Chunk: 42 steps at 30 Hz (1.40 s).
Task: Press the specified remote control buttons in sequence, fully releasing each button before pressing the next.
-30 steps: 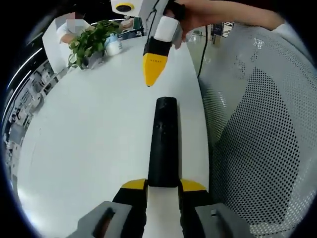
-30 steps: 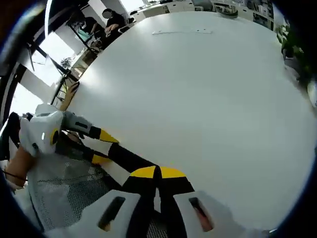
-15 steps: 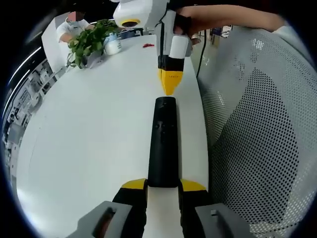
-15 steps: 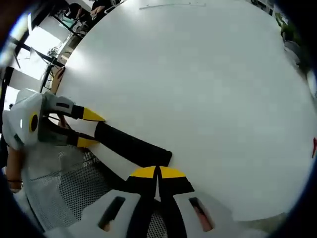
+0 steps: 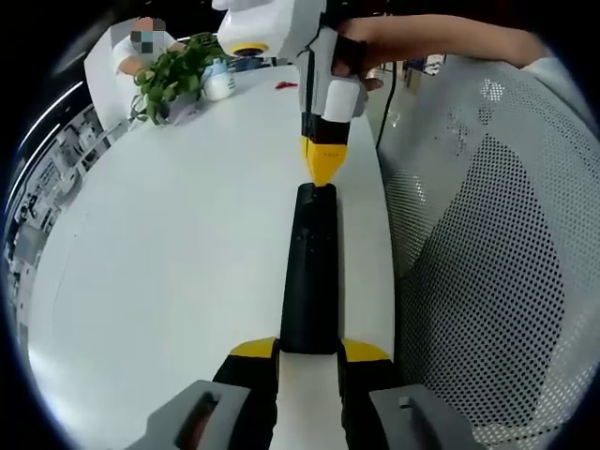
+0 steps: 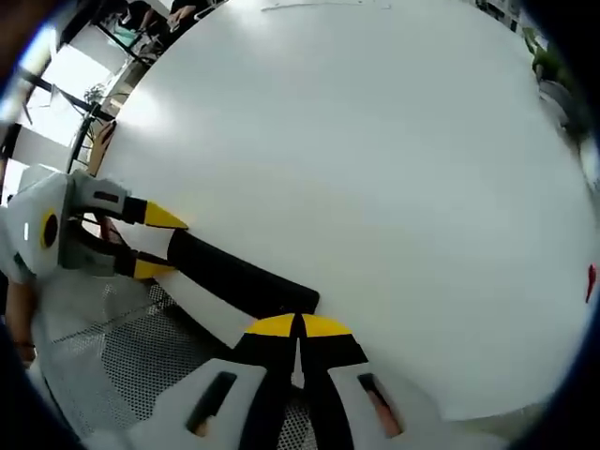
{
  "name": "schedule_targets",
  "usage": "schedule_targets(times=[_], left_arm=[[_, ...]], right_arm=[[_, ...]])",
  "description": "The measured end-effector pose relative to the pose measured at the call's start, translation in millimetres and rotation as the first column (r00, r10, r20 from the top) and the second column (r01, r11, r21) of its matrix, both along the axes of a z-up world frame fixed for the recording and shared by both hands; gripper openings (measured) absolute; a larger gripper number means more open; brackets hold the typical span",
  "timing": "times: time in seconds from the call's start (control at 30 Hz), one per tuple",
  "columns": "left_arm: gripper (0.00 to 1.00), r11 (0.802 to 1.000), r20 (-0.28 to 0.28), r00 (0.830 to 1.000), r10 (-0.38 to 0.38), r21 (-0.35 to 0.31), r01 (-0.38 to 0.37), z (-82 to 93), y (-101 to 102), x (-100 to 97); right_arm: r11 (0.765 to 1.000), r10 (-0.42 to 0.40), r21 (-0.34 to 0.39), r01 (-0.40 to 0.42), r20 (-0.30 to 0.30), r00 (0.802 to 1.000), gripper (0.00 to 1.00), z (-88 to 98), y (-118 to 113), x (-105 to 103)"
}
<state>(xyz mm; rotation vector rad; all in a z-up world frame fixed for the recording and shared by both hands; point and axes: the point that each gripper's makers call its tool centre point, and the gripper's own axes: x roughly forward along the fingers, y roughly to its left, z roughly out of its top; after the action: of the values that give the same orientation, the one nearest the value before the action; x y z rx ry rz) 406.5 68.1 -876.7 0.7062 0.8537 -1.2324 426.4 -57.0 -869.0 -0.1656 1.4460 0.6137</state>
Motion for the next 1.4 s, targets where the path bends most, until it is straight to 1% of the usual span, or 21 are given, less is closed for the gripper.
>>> schedule_targets(times=[0.4,0.47,0.53,0.6,0.63,0.73,0.8,0.87,0.97,1.1,1.17,1.23,1.3,1.4], left_arm=[[0.24,1.0,0.0,1.0,0.005,-0.003,-0.005,0.1,0.3,-0.3],[0.24,1.0,-0.001,1.0,0.007,-0.004,-0.007,0.0,0.5,-0.3],[0.24,1.0,-0.002,1.0,0.006,-0.005,-0.006,0.1,0.5,-0.4],[0.24,1.0,-0.003,1.0,0.008,-0.007,-0.008,0.1,0.6,-0.2],[0.24,1.0,-0.002,1.0,0.008,-0.008,-0.008,0.2,0.5,-0.3],[0.24,1.0,-0.002,1.0,0.008,-0.008,-0.008,0.2,0.7,-0.1],[0.24,1.0,-0.002,1.0,0.007,-0.007,-0.007,0.2,0.7,0.0],[0.24,1.0,-0.002,1.0,0.011,-0.008,-0.011,0.3,0.8,-0.2],[0.24,1.0,-0.001,1.0,0.021,-0.02,-0.021,0.5,0.8,-0.2],[0.24,1.0,-0.001,1.0,0.021,-0.017,-0.021,0.5,0.6,0.0],[0.24,1.0,-0.001,1.0,0.023,-0.014,-0.023,0.4,0.4,-0.1],[0.24,1.0,-0.002,1.0,0.025,-0.015,-0.025,0.4,0.2,-0.1],[0.24,1.0,-0.001,1.0,0.025,-0.015,-0.025,0.4,0.2,-0.2],[0.24,1.0,-0.001,1.0,0.025,-0.015,-0.025,0.3,0.0,-0.3]], right_arm=[[0.999,0.027,-0.031,-0.026,0.022,0.999,0.0,-0.9,0.2,1.3],[0.999,0.009,-0.038,-0.008,0.015,1.0,0.0,-1.1,-0.3,0.7],[0.998,0.033,-0.049,-0.032,0.006,0.999,0.0,-1.4,0.3,1.3],[0.997,0.037,-0.069,-0.037,0.004,0.999,0.0,-1.7,1.1,1.4],[0.994,0.066,-0.091,-0.065,0.018,0.998,0.0,-1.6,0.5,1.4],[0.99,0.084,-0.114,-0.08,0.031,0.996,0.0,-1.6,1.7,0.3],[0.991,0.085,-0.111,-0.081,0.031,0.996,0.0,-1.8,0.0,1.6],[0.994,0.067,-0.092,-0.065,0.021,0.998,0.0,-1.7,-1.5,2.1],[0.994,0.076,-0.074,-0.075,0.017,0.997,0.0,-1.6,-1.7,1.6],[0.998,0.043,-0.053,-0.042,0.017,0.999,0.0,-1.7,-2.0,1.1],[0.999,0.015,-0.03,-0.015,0.011,1.0,0.0,-1.5,-2.5,1.0],[1.0,0.004,-0.021,-0.004,0.004,1.0,0.0,-1.7,-2.6,1.5],[1.0,0.005,-0.021,-0.005,0.001,1.0,0.0,-1.8,-1.8,1.5],[0.998,0.039,-0.042,-0.039,0.016,0.999,0.0,-1.2,-0.3,0.0]])
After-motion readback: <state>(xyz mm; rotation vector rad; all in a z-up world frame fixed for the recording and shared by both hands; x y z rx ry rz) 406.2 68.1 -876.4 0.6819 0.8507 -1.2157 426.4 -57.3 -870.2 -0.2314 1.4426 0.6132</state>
